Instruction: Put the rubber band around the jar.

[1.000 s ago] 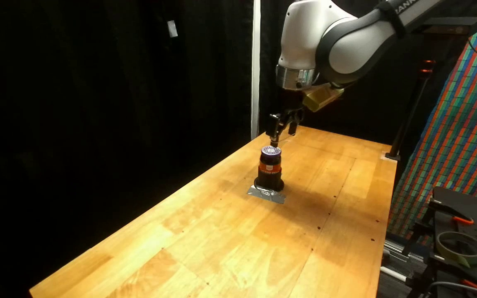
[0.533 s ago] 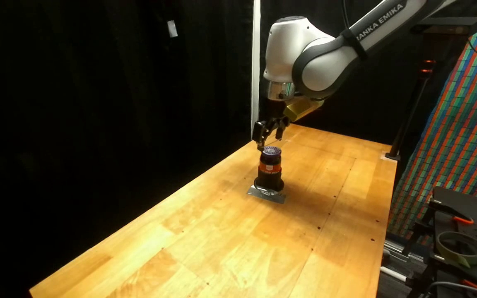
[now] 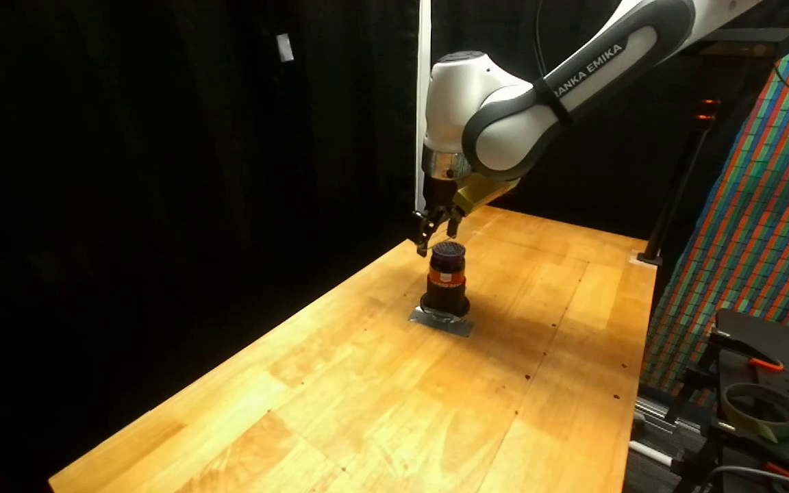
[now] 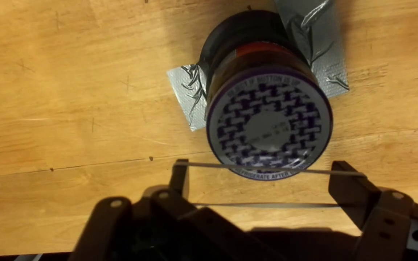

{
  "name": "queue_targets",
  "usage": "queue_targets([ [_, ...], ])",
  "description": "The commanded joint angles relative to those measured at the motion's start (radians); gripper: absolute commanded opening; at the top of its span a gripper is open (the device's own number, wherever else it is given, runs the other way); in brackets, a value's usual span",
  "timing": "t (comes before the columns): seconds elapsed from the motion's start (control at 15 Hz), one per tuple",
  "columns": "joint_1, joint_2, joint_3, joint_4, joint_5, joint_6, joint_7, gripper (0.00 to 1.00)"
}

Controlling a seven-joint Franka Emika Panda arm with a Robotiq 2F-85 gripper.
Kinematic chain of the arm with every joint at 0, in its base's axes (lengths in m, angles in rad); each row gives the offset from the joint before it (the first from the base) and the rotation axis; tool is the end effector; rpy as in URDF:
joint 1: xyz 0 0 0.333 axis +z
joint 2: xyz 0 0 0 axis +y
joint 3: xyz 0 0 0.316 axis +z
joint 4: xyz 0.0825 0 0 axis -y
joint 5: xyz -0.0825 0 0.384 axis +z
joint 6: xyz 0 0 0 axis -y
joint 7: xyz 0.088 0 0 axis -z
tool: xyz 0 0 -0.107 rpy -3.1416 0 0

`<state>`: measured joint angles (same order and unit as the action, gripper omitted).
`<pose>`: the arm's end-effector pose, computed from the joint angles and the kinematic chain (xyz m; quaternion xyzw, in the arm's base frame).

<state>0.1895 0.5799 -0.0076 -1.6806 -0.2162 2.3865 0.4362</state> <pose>0.6806 0.1238 0.2765 0.9934 -0.0519 0.0841 0.0579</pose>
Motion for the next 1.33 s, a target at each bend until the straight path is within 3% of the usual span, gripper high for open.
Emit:
queue_targets([
  [0.0, 0.012, 0.038, -0.024, 0.049, 0.025, -0.022, -0.006, 1.00],
  [0.33, -0.009, 0.046, -0.005, 0.043, 0.080, -0.084, -0.045, 1.00],
  [0.8, -0.010, 0.011, 0.000, 0.055, 0.161, -0.278, -0.042, 1.00],
  [1.27, -0.016, -0.020, 0.004, 0.024, 0.189, -0.351, -0.042, 1.00],
])
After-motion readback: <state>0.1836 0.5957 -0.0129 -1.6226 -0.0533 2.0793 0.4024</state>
